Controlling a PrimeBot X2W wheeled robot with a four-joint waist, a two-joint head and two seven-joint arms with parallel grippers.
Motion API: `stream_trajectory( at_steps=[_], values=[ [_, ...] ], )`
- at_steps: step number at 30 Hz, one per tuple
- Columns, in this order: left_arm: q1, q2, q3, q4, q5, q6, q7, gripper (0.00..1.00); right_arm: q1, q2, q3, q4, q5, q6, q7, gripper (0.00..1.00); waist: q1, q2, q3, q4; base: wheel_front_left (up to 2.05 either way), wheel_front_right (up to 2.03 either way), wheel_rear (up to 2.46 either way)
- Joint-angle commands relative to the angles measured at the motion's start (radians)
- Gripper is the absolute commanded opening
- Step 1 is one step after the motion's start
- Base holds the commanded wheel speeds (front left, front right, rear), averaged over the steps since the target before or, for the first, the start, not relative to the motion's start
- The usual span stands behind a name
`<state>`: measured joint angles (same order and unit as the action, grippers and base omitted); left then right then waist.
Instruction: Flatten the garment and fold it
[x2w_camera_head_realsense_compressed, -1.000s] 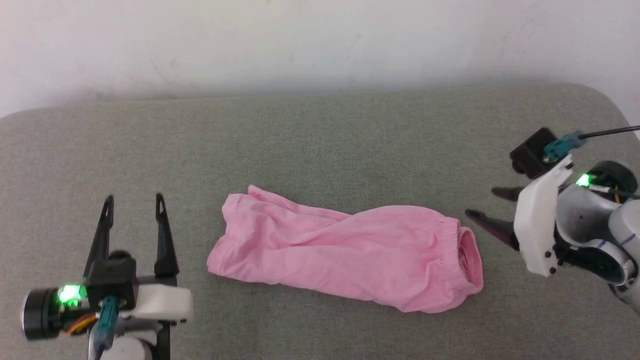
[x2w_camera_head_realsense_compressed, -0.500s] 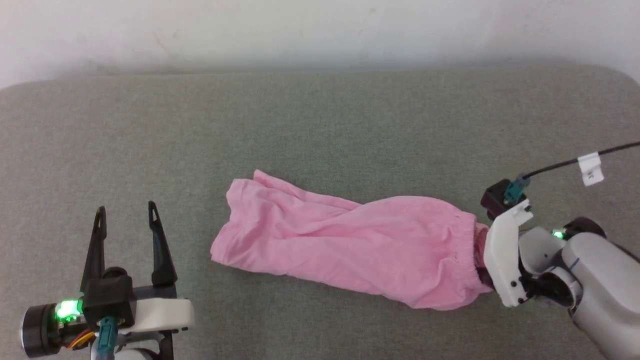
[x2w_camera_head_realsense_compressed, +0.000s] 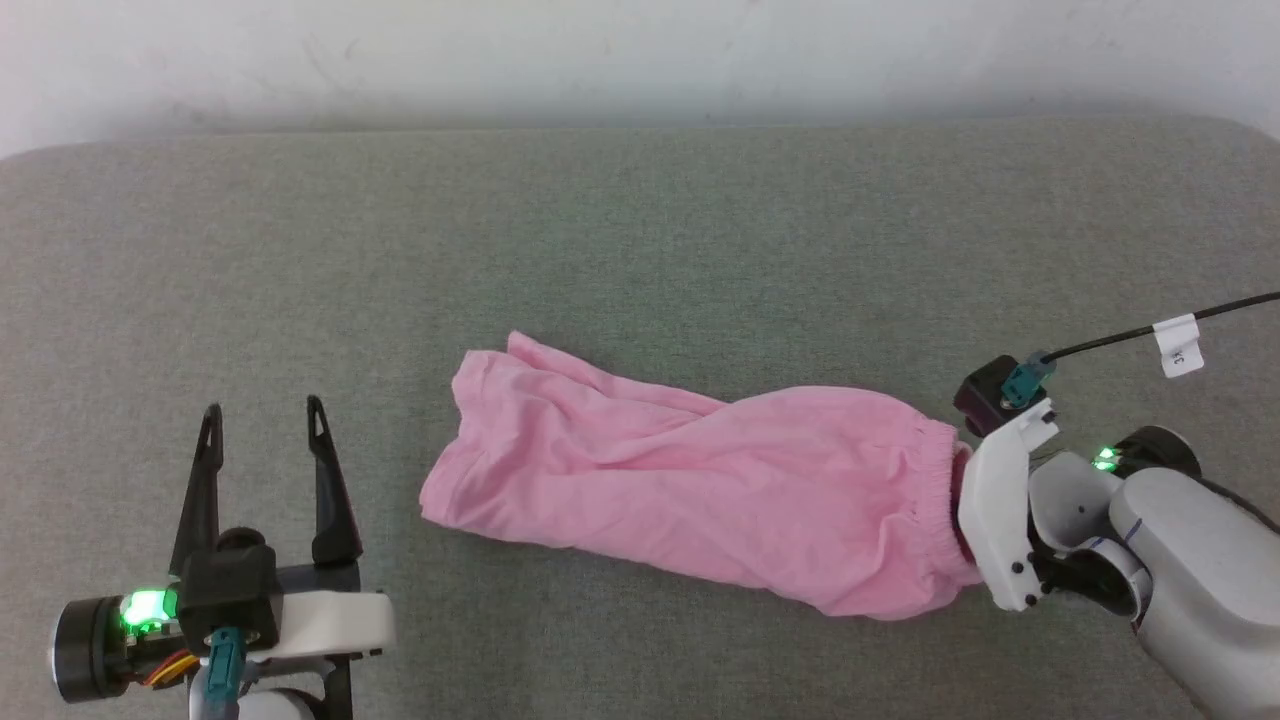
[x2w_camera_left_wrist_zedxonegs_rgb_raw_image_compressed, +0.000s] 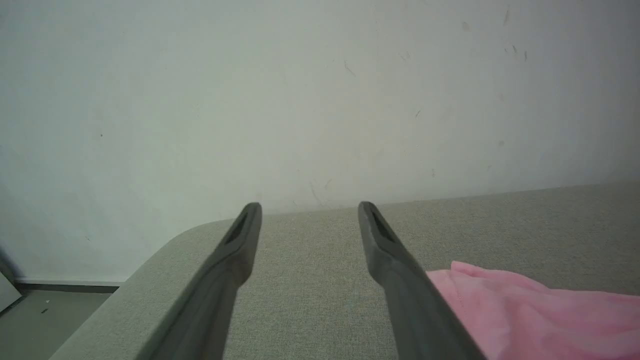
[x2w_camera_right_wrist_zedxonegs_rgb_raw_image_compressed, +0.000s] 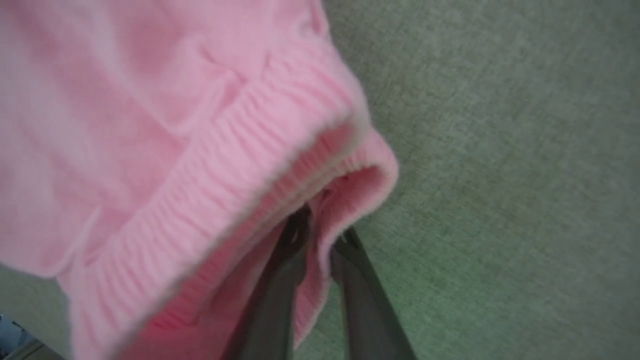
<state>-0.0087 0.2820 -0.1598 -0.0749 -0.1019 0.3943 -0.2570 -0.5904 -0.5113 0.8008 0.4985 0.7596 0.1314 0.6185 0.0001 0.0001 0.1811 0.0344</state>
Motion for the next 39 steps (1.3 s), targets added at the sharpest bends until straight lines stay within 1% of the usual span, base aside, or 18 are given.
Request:
stream_trajectory(
  at_steps=[1, 4, 7, 13, 14, 15, 20, 24, 31, 35, 39],
  values=[
    [0.005, -0.007, 0.013, -0.008, 0.019, -0.012, -0.005, 1.0, 0.032, 0.011, 0.031, 0.008, 0.016, -0.001, -0.017, 0.0, -0.0001, -0.0001, -0.012, -0.01, 0.0, 0.0, 0.0],
    [0.015, -0.015, 0.027, -0.026, 0.038, -0.024, -0.005, 1.0, 0.001, -0.029, 0.007, -0.034, 0.042, -0.001, -0.066, 0.0, -0.0001, -0.0001, -0.019, -0.018, 0.0, 0.0, 0.0],
    [0.026, -0.023, 0.04, -0.033, 0.047, -0.035, -0.005, 1.0, -0.021, -0.085, -0.016, -0.07, 0.061, -0.001, -0.086, 0.0, -0.0001, -0.0001, -0.027, -0.023, 0.0, 0.0, 0.0],
    [0.037, -0.036, 0.049, -0.035, 0.063, -0.059, -0.005, 1.0, -0.024, -0.207, -0.068, -0.088, 0.083, -0.001, -0.082, 0.0, -0.0001, -0.0001, -0.037, -0.026, 0.0, 0.0, 0.0],
    [0.037, -0.036, 0.049, -0.035, 0.063, -0.059, -0.005, 1.0, -0.024, -0.207, -0.068, -0.088, 0.083, -0.001, -0.082, 0.0, -0.0001, -0.0001, -0.037, -0.026, 0.0, 0.0, 0.0],
    [0.038, -0.039, 0.047, -0.035, 0.068, -0.069, -0.005, 1.0, -0.017, -0.242, -0.088, -0.079, 0.085, -0.001, -0.07, 0.0, -0.0001, -0.0001, -0.038, -0.026, 0.0, 0.0, 0.0],
    [0.038, -0.043, 0.041, -0.028, 0.075, -0.088, -0.005, 1.0, 0.01, -0.286, -0.124, -0.065, 0.093, -0.001, -0.051, 0.0, -0.0001, -0.0001, -0.047, -0.023, 0.0, 0.0, 0.0],
    [0.048, -0.048, 0.044, -0.02, 0.077, -0.096, -0.005, 1.0, 0.035, -0.29, -0.133, -0.133, 0.119, -0.001, -0.047, 0.0, -0.0001, -0.0001, -0.064, -0.025, 0.0, 0.0, 0.0],
    [0.06, -0.058, 0.052, -0.013, 0.08, -0.107, -0.005, 1.0, 0.037, -0.301, -0.12, -0.358, 0.182, -0.001, 0.01, 0.0, -0.0001, -0.0001, -0.079, -0.021, 0.0, 0.0, 0.0],
    [0.05, -0.068, 0.048, -0.013, 0.084, -0.11, -0.005, 1.0, 0.009, -0.279, -0.107, -0.467, 0.208, -0.001, 0.047, 0.0, -0.0001, -0.0001, -0.07, -0.005, 0.0, 0.0, 0.0],
    [0.031, -0.081, 0.042, -0.012, 0.087, -0.114, -0.005, 1.0, -0.046, -0.226, -0.088, -0.516, 0.218, -0.001, 0.077, 0.0, -0.0001, -0.0001, -0.052, 0.018, 0.0, 0.0, 0.0]
  ],
)
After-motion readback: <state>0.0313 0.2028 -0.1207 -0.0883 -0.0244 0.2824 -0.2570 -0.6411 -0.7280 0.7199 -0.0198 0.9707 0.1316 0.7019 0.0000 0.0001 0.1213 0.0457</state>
